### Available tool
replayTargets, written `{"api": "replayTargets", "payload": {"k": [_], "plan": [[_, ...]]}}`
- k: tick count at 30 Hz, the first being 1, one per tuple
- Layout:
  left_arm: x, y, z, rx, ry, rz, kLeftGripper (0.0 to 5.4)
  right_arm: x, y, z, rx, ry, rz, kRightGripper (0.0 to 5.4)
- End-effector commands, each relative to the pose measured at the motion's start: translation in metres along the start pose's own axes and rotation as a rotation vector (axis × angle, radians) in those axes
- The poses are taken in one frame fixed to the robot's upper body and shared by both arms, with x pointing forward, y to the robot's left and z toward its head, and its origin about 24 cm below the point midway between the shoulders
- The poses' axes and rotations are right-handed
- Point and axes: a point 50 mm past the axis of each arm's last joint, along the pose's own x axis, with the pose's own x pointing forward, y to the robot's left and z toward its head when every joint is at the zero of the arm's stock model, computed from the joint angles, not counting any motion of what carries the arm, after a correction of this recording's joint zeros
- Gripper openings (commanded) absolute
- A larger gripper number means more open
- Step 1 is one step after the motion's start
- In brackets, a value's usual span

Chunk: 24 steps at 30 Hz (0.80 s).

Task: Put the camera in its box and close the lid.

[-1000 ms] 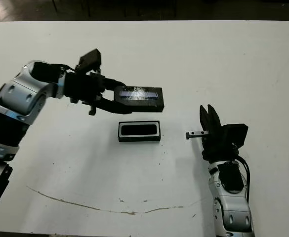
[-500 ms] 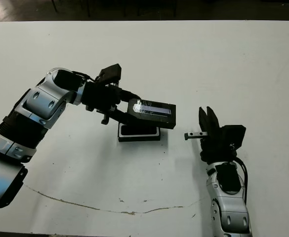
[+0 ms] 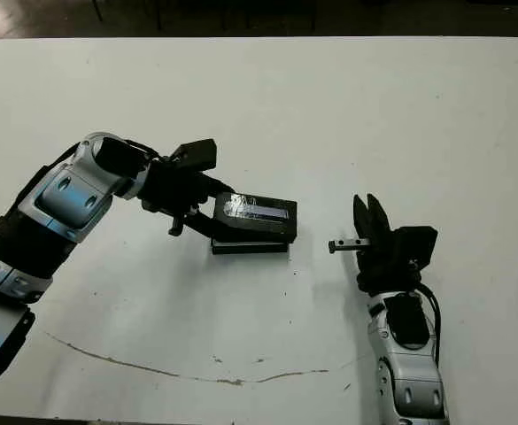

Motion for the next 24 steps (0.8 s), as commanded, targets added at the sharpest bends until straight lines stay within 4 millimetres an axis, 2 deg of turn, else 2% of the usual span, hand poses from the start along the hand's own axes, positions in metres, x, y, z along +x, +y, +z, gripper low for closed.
{"api": "replayTargets", "payload": {"k": [1, 24], "plan": [[0.004, -0.005, -0.013, -0.041, 0.052, -0.007, 1.87, -0.004, -0.002, -0.009, 0.009, 0.029, -0.001, 0.00], [0.015, -0.012, -0.015, -0.057, 0.052, -0.075, 1.83, -0.007, 0.001, -0.012, 0.008, 0.032, -0.010, 0.00]]}}
